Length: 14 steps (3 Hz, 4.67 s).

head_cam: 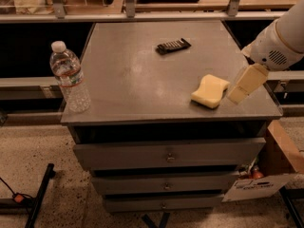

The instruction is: Move sponge near rxbar chocolate

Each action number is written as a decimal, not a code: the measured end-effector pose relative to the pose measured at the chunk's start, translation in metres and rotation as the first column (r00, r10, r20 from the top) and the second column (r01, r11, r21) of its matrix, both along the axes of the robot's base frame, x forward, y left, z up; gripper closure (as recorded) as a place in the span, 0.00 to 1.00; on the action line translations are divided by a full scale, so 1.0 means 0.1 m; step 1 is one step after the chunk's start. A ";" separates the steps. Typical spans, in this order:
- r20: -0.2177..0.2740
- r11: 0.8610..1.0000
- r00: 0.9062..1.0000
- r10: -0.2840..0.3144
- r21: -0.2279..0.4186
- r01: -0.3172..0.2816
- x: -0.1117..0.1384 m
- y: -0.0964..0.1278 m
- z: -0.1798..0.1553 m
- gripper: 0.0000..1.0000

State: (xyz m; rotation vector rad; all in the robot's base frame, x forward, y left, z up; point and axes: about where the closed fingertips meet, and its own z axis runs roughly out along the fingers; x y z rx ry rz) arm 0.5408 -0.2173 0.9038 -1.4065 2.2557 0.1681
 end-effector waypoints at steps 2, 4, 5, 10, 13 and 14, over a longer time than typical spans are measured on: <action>0.033 0.990 0.997 -0.075 0.121 0.070 0.26 0.09 -0.53 0.00; 0.008 0.982 0.997 -0.072 0.177 0.070 0.34 0.22 -0.89 0.18; -0.023 0.977 0.997 -0.078 0.199 0.081 0.35 0.24 -0.91 0.41; 0.077 0.973 0.973 -0.216 0.095 0.209 0.90 0.25 -0.49 1.00; 0.157 0.926 0.918 -0.363 0.167 0.338 1.96 0.33 -0.72 1.00; 0.141 0.917 0.919 -0.367 0.218 0.333 2.08 0.45 -0.74 1.00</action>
Offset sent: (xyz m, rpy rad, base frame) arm 0.0374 0.0122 -0.0830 0.1832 -0.0605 -0.0982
